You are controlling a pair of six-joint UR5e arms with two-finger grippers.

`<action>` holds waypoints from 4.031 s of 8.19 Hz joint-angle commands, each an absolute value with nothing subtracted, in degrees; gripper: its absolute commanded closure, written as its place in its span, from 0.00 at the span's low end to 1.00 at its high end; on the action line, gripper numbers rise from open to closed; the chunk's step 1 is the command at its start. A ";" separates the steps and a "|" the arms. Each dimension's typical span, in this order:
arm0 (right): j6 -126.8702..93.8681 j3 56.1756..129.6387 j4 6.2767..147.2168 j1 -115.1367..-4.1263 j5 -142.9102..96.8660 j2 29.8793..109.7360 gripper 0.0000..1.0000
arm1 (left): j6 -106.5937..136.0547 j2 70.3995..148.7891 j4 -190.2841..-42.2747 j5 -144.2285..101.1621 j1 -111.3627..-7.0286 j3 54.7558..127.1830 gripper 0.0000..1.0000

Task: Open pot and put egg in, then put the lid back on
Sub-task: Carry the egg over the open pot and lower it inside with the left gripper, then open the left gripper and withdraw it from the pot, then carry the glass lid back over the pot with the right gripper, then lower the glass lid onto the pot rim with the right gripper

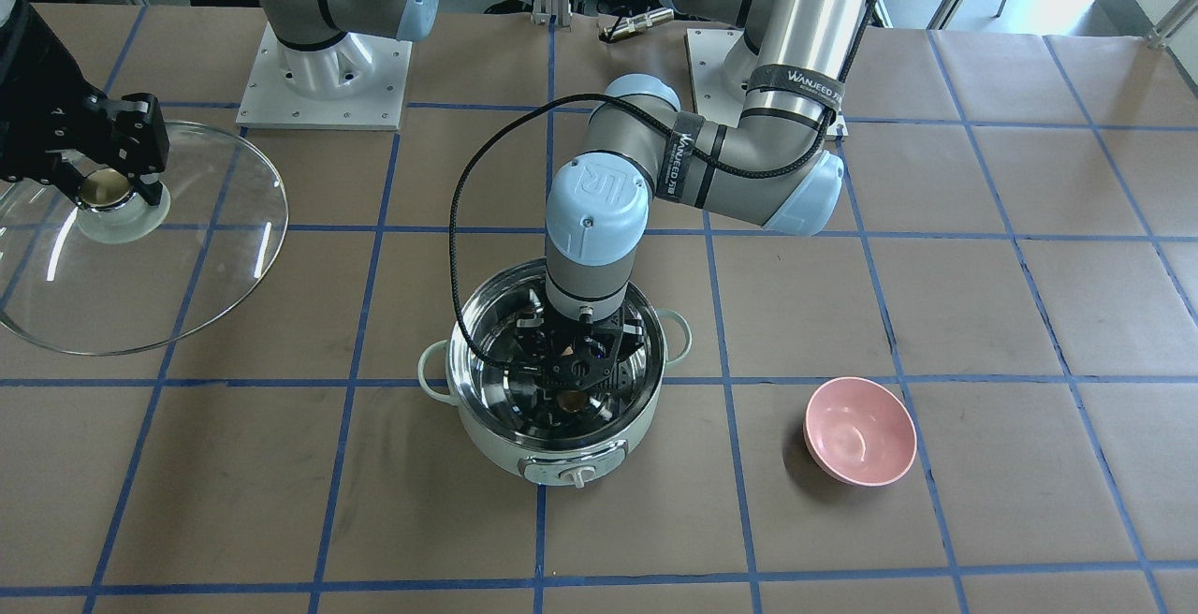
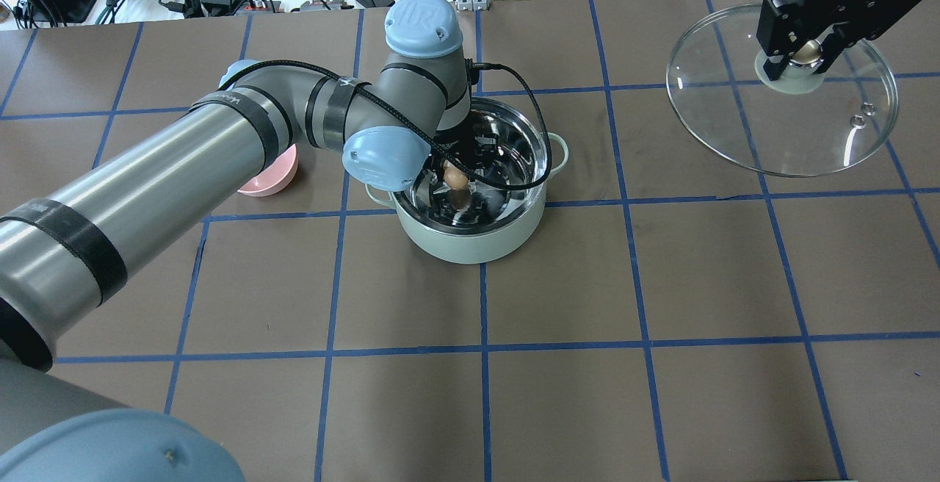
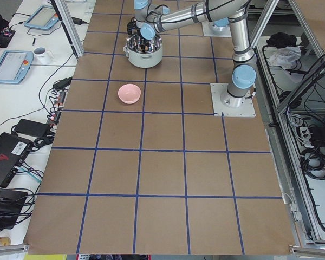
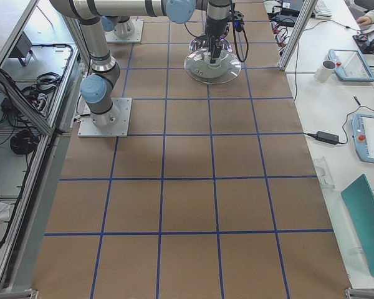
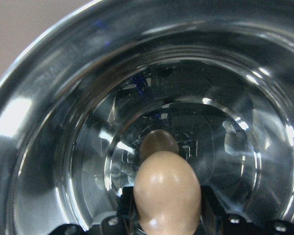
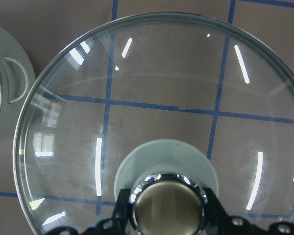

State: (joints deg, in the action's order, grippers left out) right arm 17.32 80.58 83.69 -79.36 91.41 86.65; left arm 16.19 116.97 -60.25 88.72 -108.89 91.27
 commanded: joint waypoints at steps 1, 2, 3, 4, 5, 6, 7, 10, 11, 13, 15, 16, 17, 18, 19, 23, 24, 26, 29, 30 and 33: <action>17.31 80.60 83.58 -79.37 91.49 86.66 1.00 | 18.18 115.06 -59.85 88.59 -108.90 91.23 0.00; 17.31 80.60 83.58 -79.54 91.41 86.75 1.00 | 18.45 113.31 -59.94 88.51 -108.90 91.23 0.00; 17.31 80.60 83.50 -79.63 91.41 86.75 1.00 | 18.28 111.29 -60.46 88.16 -108.98 91.06 0.00; 17.40 80.60 83.50 -79.80 90.88 86.84 1.00 | 18.02 108.49 -61.08 87.55 -108.72 90.79 0.00; 17.32 80.68 83.50 -80.85 90.44 86.75 1.00 | 17.76 105.85 -64.65 87.71 -108.20 90.62 0.00; 16.53 80.68 83.93 -83.73 90.44 86.49 1.00 | 17.49 103.12 -68.43 87.63 -106.19 90.53 0.00; 16.35 80.68 84.28 -86.72 90.53 86.05 1.00 | 17.23 100.05 -72.03 87.71 -102.95 90.44 0.00; 16.35 80.68 88.13 -94.28 89.39 83.42 1.00 | 14.25 92.48 -76.72 88.24 -94.33 90.35 0.00; 16.35 80.51 90.24 -97.09 89.30 81.49 1.00 | 12.15 90.63 -76.82 88.16 -91.52 90.26 0.00; 13.21 80.42 94.20 -103.07 89.12 77.97 1.00 | 12.13 88.52 -87.56 88.76 -90.35 90.09 0.00; 12.75 79.55 97.53 -106.68 86.33 73.85 1.00 | 11.00 86.93 -90.42 89.12 -91.31 90.09 0.00; 12.74 78.76 99.73 -108.35 85.96 71.39 1.00 | 8.64 86.75 -91.40 88.95 -91.32 90.09 0.00; 12.74 77.88 100.54 -109.76 85.96 69.54 1.00 | 6.26 86.75 -91.49 89.12 -91.23 90.00 0.00; 12.83 77.70 100.55 -110.30 85.87 68.74 1.00 | 4.85 86.75 -91.67 89.12 -91.23 90.09 0.00; 13.01 77.70 100.55 -110.48 85.70 68.47 1.00 | 4.75 86.92 -91.58 88.86 -91.32 90.09 0.00; 13.45 77.78 102.39 -110.65 84.11 66.62 1.00 | 4.75 86.92 -91.49 89.03 -91.23 90.09 0.00; 13.45 77.96 102.22 -110.65 84.11 66.62 1.00 | 4.75 86.92 -91.49 89.03 -91.23 90.09 0.00; 13.45 78.40 101.87 -110.65 84.11 66.62 1.00 | 4.75 86.92 -91.49 89.03 -91.23 90.09 0.00; 13.45 78.57 101.51 -110.65 84.02 66.36 1.00 | 4.75 87.01 -91.23 88.95 -91.05 90.09 0.00; 13.36 78.57 101.51 -110.65 83.94 65.92 1.00 | 4.75 87.01 -91.14 88.77 -91.05 90.09 0.00; 13.36 78.66 101.60 -110.65 84.11 65.74 1.00 | 4.75 87.01 -91.14 88.59 -91.05 90.09 0.00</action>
State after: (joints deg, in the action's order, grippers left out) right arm 13.37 78.61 101.55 -110.65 83.99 65.86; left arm 4.75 87.01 -91.15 88.65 -91.06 90.09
